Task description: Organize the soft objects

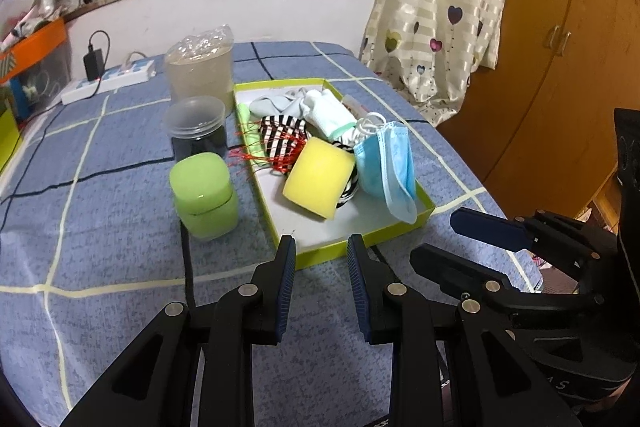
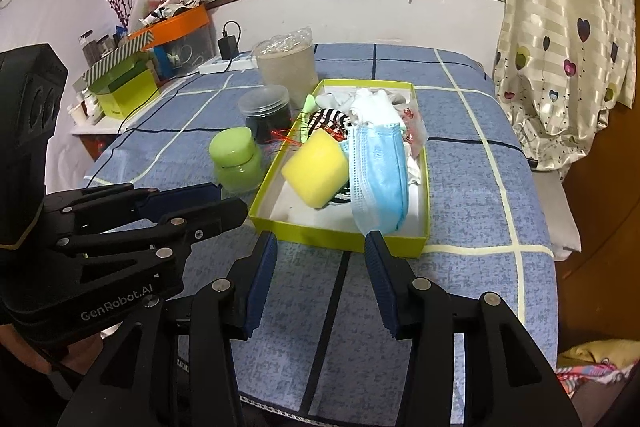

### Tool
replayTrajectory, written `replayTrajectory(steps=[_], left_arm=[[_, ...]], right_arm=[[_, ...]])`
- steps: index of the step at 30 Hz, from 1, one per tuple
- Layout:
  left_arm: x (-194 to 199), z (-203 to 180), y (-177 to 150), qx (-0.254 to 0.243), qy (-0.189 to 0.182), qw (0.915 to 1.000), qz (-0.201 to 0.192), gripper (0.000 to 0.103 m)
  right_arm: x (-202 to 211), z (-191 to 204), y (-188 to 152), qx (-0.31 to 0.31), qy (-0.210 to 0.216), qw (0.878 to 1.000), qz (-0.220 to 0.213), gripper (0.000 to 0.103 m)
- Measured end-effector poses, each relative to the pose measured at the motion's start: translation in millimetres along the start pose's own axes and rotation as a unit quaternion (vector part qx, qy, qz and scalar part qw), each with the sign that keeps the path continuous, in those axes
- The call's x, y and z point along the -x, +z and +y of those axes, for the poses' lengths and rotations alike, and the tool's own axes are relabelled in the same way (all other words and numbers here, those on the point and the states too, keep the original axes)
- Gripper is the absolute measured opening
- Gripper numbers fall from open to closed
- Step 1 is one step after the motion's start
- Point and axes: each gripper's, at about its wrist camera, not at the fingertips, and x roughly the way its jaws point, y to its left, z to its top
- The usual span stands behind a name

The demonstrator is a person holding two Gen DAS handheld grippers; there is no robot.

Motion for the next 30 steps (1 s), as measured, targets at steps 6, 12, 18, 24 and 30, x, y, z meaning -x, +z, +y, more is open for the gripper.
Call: replayTrajectory(steps=[6, 12, 18, 24, 30], left_arm=[[-1, 1, -6, -0.007, 0.014, 0.9999, 0.001, 0.025], [-6, 10, -6, 0.002, 0.016, 0.9999, 0.005, 0.025], [-13, 17, -5, 0.011, 0.018, 0.9997, 0.01, 0.025], [-16, 20, -6, 0.016, 0.018, 0.9996, 0.013, 0.025], [-14, 20, -7, 0.015, 0.014, 0.9997, 0.01, 0.025]], right_arm=[[-3, 0, -1, -0.005, 0.005, 1.0, -0.001, 0.047], [-20, -20, 5, -0.029, 0.009, 1.0, 0.001, 0.047], [-46, -27, 13, -0.034, 0.03, 0.999, 0.02, 0.047], [-60, -17, 14, -0.02, 0.055, 0.998, 0.035, 0.047], [-47, -12, 13, -0.014, 0.052, 0.998, 0.028, 0.047]])
